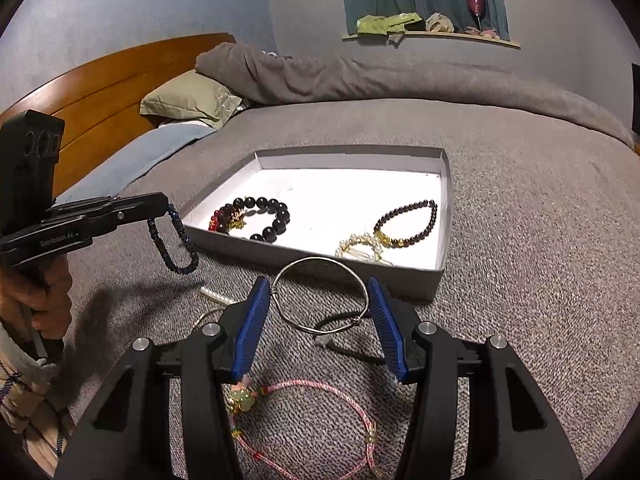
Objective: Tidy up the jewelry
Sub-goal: 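Carry the blue bracelet and silver bangle into the box and release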
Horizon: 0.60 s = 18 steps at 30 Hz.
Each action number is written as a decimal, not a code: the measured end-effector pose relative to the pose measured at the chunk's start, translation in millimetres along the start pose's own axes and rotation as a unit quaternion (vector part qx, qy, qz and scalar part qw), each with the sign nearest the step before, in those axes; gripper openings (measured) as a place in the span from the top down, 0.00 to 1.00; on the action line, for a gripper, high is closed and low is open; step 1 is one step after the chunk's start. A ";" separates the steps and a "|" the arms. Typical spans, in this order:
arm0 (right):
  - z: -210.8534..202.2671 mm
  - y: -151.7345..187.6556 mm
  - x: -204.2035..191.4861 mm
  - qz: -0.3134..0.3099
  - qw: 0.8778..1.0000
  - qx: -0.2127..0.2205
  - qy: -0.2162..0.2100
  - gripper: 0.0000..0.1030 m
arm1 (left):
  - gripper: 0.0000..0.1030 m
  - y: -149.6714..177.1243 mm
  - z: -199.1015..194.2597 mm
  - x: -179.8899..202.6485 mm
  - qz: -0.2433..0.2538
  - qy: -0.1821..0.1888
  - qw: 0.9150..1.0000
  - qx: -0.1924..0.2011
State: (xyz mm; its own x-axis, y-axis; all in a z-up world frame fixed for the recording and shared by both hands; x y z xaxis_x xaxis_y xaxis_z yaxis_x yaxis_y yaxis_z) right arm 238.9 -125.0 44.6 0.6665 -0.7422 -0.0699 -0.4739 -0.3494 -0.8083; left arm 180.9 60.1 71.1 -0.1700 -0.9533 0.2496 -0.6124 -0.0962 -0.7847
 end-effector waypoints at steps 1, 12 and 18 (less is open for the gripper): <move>0.8 -1.5 0.1 0.000 1.000 0.001 0.000 0.51 | 0.93 -1.6 -0.8 -0.1 0.001 0.000 1.000 0.002; 13.0 -24.8 15.2 0.001 1.000 0.009 0.009 0.51 | 0.93 -38.4 -0.8 -11.1 0.002 -0.006 0.999 0.031; 27.5 -42.3 31.1 0.007 1.000 0.010 0.012 0.51 | 0.93 -52.7 13.9 -26.9 -0.005 -0.016 0.999 0.029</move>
State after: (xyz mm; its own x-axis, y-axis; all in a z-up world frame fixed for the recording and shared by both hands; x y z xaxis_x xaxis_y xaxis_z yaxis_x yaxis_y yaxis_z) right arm 295.6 -117.5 60.6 0.6459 -0.7604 -0.0680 -0.4712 -0.3269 -0.8192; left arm 228.5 86.9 97.8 -0.1395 -0.9606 0.2404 -0.5684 -0.1211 -0.8138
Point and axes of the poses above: each gripper's, at about its wrist camera, not at the fingertips, and z roughly the way its jaws point, x to its right, y to its underside, the point moved 1 cm from there along z, roughly the way its jaws point, and after that the axes turned 7 degrees about -z, right-handed, at the moved point
